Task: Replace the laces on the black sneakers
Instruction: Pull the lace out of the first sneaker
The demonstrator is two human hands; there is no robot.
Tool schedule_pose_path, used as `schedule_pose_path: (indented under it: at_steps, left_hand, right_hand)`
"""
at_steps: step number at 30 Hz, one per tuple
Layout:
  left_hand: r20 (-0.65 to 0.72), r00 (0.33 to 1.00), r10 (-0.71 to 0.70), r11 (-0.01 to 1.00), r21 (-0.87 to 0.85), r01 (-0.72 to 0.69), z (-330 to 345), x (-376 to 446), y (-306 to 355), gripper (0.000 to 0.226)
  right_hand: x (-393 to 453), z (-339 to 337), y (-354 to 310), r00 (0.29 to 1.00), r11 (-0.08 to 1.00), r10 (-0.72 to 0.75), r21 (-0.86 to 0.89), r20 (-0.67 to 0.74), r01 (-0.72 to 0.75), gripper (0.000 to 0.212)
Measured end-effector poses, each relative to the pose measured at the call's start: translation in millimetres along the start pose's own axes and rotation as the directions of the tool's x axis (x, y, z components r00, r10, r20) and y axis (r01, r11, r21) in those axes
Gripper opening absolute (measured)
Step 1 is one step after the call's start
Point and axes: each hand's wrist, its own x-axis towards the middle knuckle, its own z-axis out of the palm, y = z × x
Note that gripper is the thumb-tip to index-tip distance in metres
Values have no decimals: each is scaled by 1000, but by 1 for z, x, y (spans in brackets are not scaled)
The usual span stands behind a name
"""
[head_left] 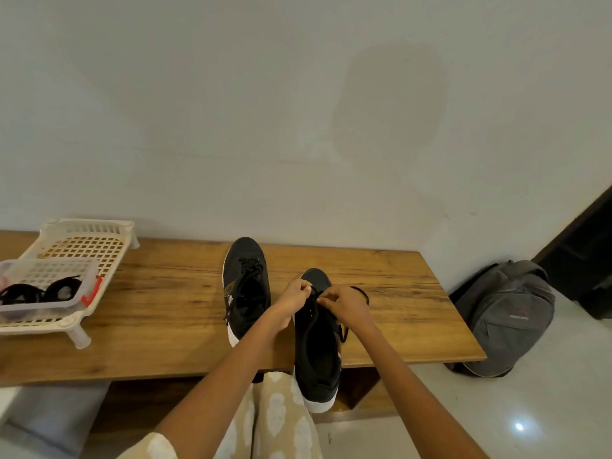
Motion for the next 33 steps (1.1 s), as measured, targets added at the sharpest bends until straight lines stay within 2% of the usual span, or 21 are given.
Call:
schedule_pose_path:
  at_steps: [2, 5, 7, 9, 12, 14, 16, 18, 20, 22, 24, 25, 27, 30, 33]
  left_hand:
    - [-1, 1000, 30, 1000, -7, -30, 0, -1, -4, 13]
    - [53, 996, 74, 995, -66, -70, -3, -1, -11, 9]
    - [122, 988, 98, 988, -129, -82, -6, -1, -14, 23]
    - [149, 979, 136, 983, -141, -115, -8, -1, -13, 29]
    - [101, 987, 124, 976, -191, -103, -6, 0, -9, 8]
    - [80, 991, 107, 979, -181, -91, -5, 3, -8, 9]
    - [60, 994, 97, 975, -204, -83, -3, 3, -8, 15]
    - [-33, 998, 52, 928, -369, -61, -3, 3, -5, 14]
    - [-105, 994, -29, 827, -562, -36, -6, 2, 1, 9]
    - [-126, 990, -61, 764, -644, -35, -8, 4, 6, 10]
    - [-116, 993, -32, 786, -617, -47, -9, 4, 13, 14]
    - [-115, 993, -15, 805, -591, -56, -8, 4, 16, 15]
    - [-122, 992, 18, 830, -551, -83, -8, -1, 19, 20]
    - [-77, 993, 91, 852, -510, -118, -5, -5, 11, 21]
    - [51, 989, 141, 917, -384, -112, -1, -9, 2, 24]
  right_hand:
    - [4, -5, -5, 1000, 996, -29, -90, -11, 28, 20]
    - [13, -22, -15, 999, 1000, -15, -28, -50, 13, 33]
    - [23, -36, -27, 999, 1000, -22, -20, -39, 21, 39]
    - [30, -45, -40, 999, 993, -44, -107, 25, 47, 40]
    - [35, -41, -48, 998, 987, -42, -150, 52, 49, 41]
    - [34, -36, -43, 999, 990, -24, -141, 40, 30, 42]
    - [32, -32, -34, 1000, 997, -14, -72, 10, 14, 41]
    - [27, -31, -24, 1000, 995, -23, 96, -17, 25, 39]
    - [21, -32, -13, 999, 973, -41, 229, 11, 38, 30]
    - [15, -31, -5, 987, 986, -83, 152, 137, 62, 23]
    - [12, -25, 3, 971, 992, -114, -30, 210, 123, 22]
    - [12, -22, 4, 974, 988, -102, -92, 202, 122, 24]
    - [13, -24, -1, 987, 989, -76, -112, 138, 92, 26]
    - [17, -44, -19, 995, 995, -102, 12, -9, 102, 33]
    - [20, -74, -50, 977, 978, -130, 142, -167, 155, 38]
